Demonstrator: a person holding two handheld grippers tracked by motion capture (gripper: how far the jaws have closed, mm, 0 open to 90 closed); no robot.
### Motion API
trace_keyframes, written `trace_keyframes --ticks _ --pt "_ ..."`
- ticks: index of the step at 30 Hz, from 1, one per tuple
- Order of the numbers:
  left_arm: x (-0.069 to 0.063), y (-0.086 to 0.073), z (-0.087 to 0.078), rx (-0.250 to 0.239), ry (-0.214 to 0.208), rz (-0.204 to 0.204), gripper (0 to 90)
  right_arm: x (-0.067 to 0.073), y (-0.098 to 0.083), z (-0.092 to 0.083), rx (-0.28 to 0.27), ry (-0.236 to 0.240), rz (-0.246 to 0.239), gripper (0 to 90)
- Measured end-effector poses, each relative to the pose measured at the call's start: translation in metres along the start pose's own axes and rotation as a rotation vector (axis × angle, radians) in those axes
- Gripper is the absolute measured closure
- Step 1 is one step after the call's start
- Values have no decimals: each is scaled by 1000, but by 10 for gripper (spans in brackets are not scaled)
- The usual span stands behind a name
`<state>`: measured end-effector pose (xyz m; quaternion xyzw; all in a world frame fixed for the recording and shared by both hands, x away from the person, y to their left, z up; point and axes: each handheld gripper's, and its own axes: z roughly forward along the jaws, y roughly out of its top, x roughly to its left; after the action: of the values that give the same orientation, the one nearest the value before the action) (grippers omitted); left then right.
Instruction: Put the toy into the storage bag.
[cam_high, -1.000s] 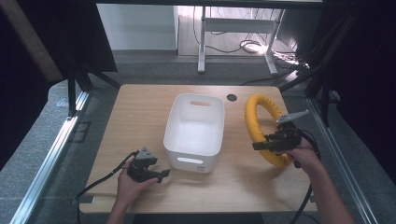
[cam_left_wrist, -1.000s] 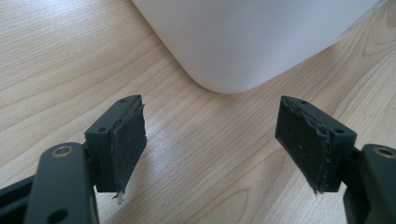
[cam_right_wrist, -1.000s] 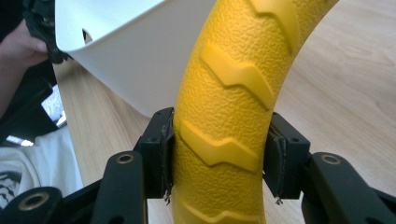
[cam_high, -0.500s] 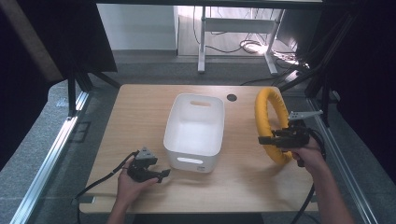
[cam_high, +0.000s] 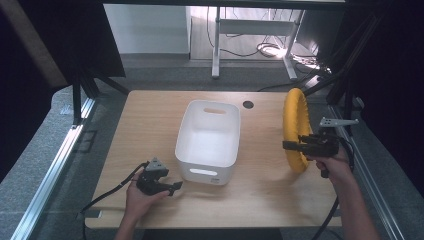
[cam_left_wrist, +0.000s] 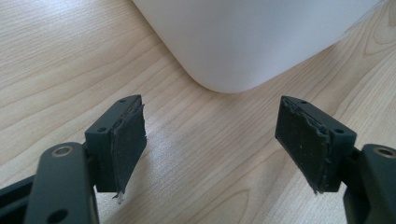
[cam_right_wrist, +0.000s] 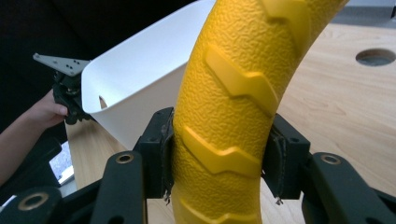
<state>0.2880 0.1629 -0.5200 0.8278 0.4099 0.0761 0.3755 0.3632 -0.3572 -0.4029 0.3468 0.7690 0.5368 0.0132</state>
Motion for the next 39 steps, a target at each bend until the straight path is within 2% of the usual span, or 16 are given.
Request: trace_keyframes --ticks 6,8,12,19,24,37,39 --pt "0 0 -1 -2 0 0 247 0 1 -4 -58 6 -1 507" --pt "0 0 0 0 1 1 248 1 2 -6 -96 17 0 507" --pt "0 0 0 1 0 3 248 4 5 -7 -122 19 -9 506" --pt "0 0 1 -2 1 0 247 17 13 -5 -205 9 -28 505" --pt "0 0 1 0 0 0 248 24 17 -2 -262 8 -17 504" --pt "0 0 1 1 0 -1 247 46 21 13 -402 -78 -27 503" --pt "0 0 1 3 -1 -2 247 52 21 17 -440 -101 -31 503"
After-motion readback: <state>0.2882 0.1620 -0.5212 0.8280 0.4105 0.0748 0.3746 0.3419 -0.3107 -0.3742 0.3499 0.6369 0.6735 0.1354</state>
